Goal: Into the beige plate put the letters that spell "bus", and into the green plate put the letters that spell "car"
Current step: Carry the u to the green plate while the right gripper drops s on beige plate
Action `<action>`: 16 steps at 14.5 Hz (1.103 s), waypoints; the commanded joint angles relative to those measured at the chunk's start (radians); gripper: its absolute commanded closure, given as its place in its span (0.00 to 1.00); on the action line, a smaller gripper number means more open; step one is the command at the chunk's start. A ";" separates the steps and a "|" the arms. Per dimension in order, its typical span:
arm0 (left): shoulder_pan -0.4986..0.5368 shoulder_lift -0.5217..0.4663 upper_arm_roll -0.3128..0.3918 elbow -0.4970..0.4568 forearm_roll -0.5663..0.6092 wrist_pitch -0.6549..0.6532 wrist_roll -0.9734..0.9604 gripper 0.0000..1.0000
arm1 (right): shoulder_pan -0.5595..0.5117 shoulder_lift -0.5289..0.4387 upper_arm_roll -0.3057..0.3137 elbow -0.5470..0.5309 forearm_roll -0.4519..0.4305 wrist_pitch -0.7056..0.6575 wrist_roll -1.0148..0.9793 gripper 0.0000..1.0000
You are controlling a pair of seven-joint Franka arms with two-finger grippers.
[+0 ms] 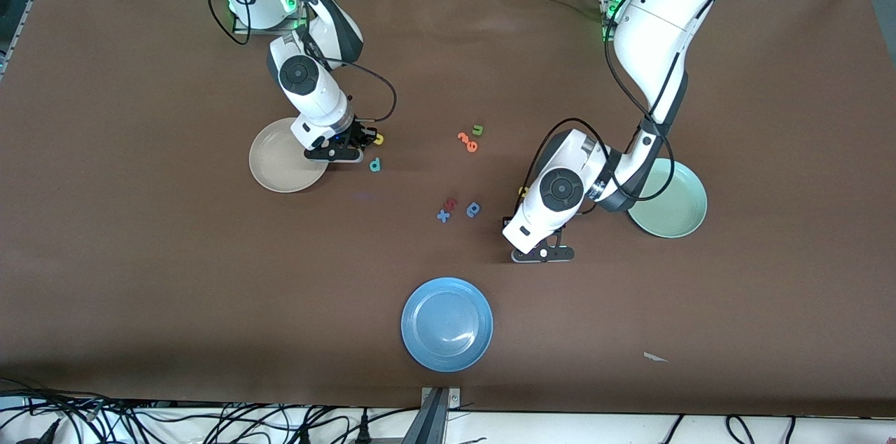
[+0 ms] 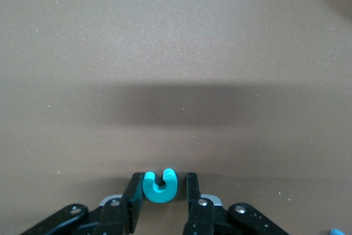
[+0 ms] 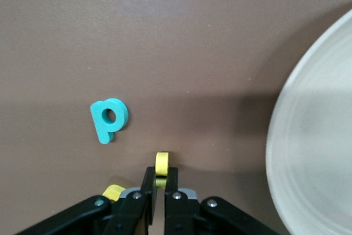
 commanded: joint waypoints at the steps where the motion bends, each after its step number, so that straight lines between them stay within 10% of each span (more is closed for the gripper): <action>1: -0.011 0.002 0.008 0.001 0.036 -0.015 -0.010 0.66 | -0.031 -0.100 0.004 -0.015 -0.019 -0.087 -0.042 1.00; 12: 0.004 -0.012 0.007 0.016 0.061 -0.082 0.038 0.84 | -0.279 -0.188 -0.015 -0.001 -0.017 -0.350 -0.445 0.99; 13: 0.015 -0.025 0.007 0.017 0.061 -0.114 0.059 0.84 | -0.279 -0.171 -0.015 -0.003 -0.017 -0.345 -0.445 0.90; 16: 0.050 -0.070 0.005 0.016 0.061 -0.211 0.140 0.85 | -0.280 -0.128 -0.015 -0.004 -0.019 -0.298 -0.445 0.21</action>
